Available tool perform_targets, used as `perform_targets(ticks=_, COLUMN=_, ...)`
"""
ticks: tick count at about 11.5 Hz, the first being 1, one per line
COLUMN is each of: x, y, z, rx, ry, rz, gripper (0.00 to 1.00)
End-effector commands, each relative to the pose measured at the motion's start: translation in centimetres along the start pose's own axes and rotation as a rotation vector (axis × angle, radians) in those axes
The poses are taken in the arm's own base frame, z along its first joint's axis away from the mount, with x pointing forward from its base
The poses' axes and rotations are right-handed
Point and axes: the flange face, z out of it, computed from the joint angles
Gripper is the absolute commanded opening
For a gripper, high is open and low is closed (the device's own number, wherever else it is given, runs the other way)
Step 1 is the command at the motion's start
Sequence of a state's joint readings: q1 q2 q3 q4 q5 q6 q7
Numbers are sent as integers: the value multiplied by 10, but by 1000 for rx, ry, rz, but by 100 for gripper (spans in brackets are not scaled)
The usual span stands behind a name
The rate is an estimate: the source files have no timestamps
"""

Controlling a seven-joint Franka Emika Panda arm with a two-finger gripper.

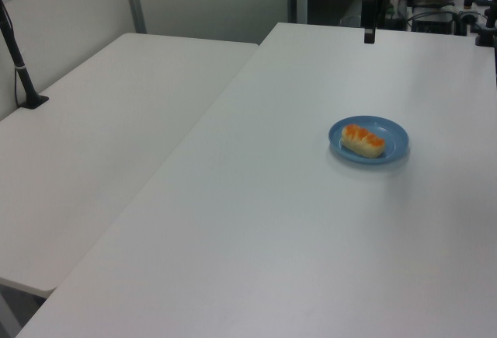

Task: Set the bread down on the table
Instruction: 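Move the gripper down toward the glazed bread roll on the blue plate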

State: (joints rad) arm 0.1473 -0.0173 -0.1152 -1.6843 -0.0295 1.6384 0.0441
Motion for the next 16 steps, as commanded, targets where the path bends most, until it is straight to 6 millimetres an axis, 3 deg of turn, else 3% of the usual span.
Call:
perform_targets(ticks=1, x=2, y=0, z=0, rx=15, ry=-23, rz=-3, gripper=100)
perform_targets(ticks=7, x=2, y=0, z=5, rx=19, ry=-33, rz=-3, gripper=100)
perform_targets(ticks=10, x=1, y=-5, z=27, rx=44, ry=-68, rz=9, gripper=100)
perform_targets(ticks=11, x=3, y=-10, z=45, rx=51, ry=-82, rz=5, gripper=100)
perform_targets(ticks=14, x=7, y=-20, z=135, rx=34, ry=-56, rz=38, gripper=100)
perform_targets(ticks=16, x=15, y=-27, z=179, rx=8, ry=-48, rz=68, gripper=100)
